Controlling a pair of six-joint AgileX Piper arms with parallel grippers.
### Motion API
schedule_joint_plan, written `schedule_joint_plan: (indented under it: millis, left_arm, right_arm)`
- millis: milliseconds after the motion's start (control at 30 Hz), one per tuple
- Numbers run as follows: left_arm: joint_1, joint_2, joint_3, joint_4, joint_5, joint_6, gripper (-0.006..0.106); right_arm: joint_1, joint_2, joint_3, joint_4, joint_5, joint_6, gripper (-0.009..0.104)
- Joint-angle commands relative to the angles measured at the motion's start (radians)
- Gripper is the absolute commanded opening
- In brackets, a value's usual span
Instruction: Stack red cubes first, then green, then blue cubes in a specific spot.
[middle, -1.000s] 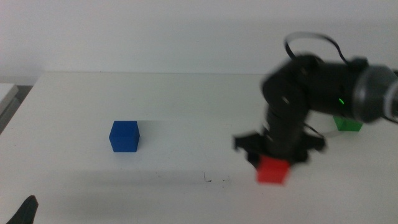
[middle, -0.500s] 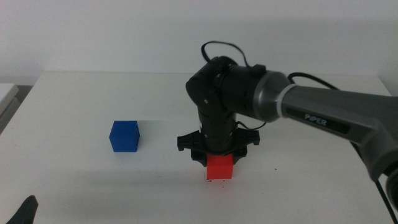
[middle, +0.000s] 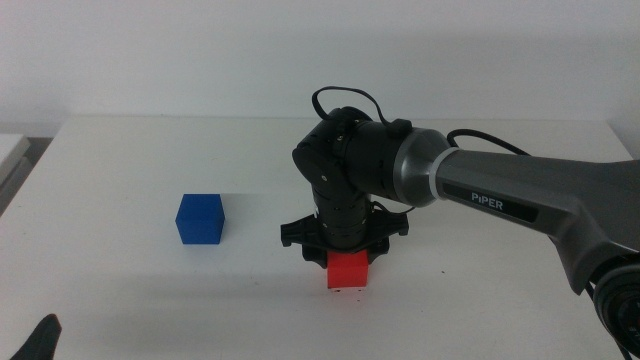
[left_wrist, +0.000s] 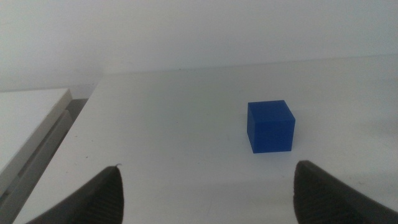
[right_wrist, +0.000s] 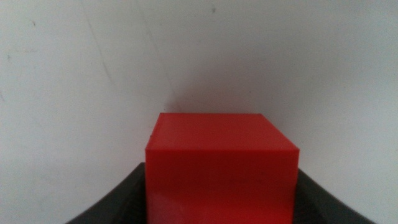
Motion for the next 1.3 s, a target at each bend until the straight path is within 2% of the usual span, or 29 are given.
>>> schedule_joint_plan:
  millis: [0,133,167,200,233,267,400,500,600,700,800,933,1067,1167,1267]
  left_arm:
    - [0.0,-0.003,0.0,-0.002,-0.014,-0.001,0.094]
    - [0.0,-0.003,0.0,-0.002,-0.017,-0.001,0.094]
    - [0.0,-0.003,0.0,-0.002,-0.017,-0.001,0.094]
    - [0.0,-0.003,0.0,-0.002,-0.017,-0.001,0.094]
    - [0.0,-0.003,0.0,-0.002,-0.017,-0.001,0.094]
    - [0.0,-0.003,0.0,-0.002,-0.017,-0.001,0.094]
    - [0.0,-0.003,0.0,-0.002,-0.017,-0.001,0.094]
    - [0.0,-0.003,0.0,-0.002,-0.017,-0.001,0.094]
    - [0.0,-0.003,0.0,-0.002,-0.017,-0.001,0.094]
    - [0.0,-0.003,0.0,-0.002,-0.017,-0.001,0.094]
    - [0.0,-0.003,0.0,-0.002,-0.017,-0.001,0.094]
    - [0.0,-0.003,0.0,-0.002,-0.017,-0.001,0.094]
    - [0.0,-0.003,0.0,-0.002,-0.017,-0.001,0.094]
    - [0.0,-0.003,0.0,-0.002,-0.017,-0.001,0.094]
    - [0.0,-0.003,0.0,-0.002,-0.017,-0.001,0.094]
  right_arm:
    - [0.005,0.013,-0.006,-0.014,0.0,0.001,0.0]
    - [0.005,0.015,-0.006,-0.011,0.0,0.001,0.002]
    - [0.005,0.015,-0.004,-0.011,0.0,0.001,0.018]
    - [0.005,0.015,0.001,-0.018,-0.005,0.001,0.068]
    - [0.005,0.015,0.001,-0.023,-0.01,0.001,0.083]
    - [0.005,0.015,0.001,-0.028,-0.012,0.001,0.093]
    - [0.03,-0.064,0.001,-0.05,0.002,-0.001,0.092]
    - [0.063,-0.225,0.021,-0.108,0.065,-0.023,0.092]
    - [0.041,-0.41,0.139,-0.165,0.05,-0.059,0.092]
    - [-0.067,-0.566,0.282,-0.173,-0.013,-0.147,0.092]
    - [-0.255,-0.648,0.361,-0.166,-0.021,-0.235,0.092]
    - [-0.521,-0.633,0.351,-0.043,-0.056,-0.488,0.092]
    - [-0.727,-0.557,0.316,0.055,-0.112,-0.628,0.092]
    - [-0.824,-0.483,0.29,0.121,-0.144,-0.717,0.092]
    - [-0.863,-0.416,0.269,0.171,-0.201,-0.821,0.092]
